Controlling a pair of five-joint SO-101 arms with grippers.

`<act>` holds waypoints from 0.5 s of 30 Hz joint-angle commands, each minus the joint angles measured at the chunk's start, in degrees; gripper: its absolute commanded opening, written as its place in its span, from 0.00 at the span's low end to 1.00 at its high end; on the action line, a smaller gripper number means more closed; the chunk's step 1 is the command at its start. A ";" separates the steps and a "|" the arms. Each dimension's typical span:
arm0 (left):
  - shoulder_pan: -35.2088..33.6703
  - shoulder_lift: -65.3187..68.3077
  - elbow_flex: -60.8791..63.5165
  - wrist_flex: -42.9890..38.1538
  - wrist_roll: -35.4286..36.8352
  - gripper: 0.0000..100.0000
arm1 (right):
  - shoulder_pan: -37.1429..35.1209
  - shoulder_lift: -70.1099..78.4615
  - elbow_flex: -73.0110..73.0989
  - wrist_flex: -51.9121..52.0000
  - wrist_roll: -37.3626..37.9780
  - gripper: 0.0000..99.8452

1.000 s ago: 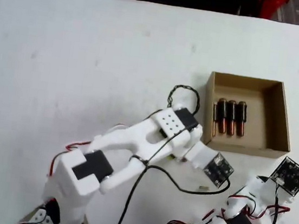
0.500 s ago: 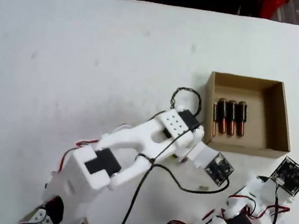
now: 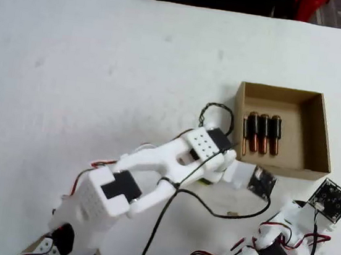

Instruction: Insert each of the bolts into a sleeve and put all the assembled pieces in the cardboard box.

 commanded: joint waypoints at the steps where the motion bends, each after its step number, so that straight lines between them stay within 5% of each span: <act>1: 1.63 -0.40 -1.49 -2.37 8.09 0.03 | 0.31 -0.66 0.53 0.04 0.00 0.02; 10: 0.84 -0.66 -1.76 -2.73 21.01 0.02 | 0.31 -0.66 0.53 0.13 0.00 0.02; 15: -1.98 -0.57 -11.16 6.77 29.89 0.02 | 0.31 -0.66 0.53 0.13 0.00 0.02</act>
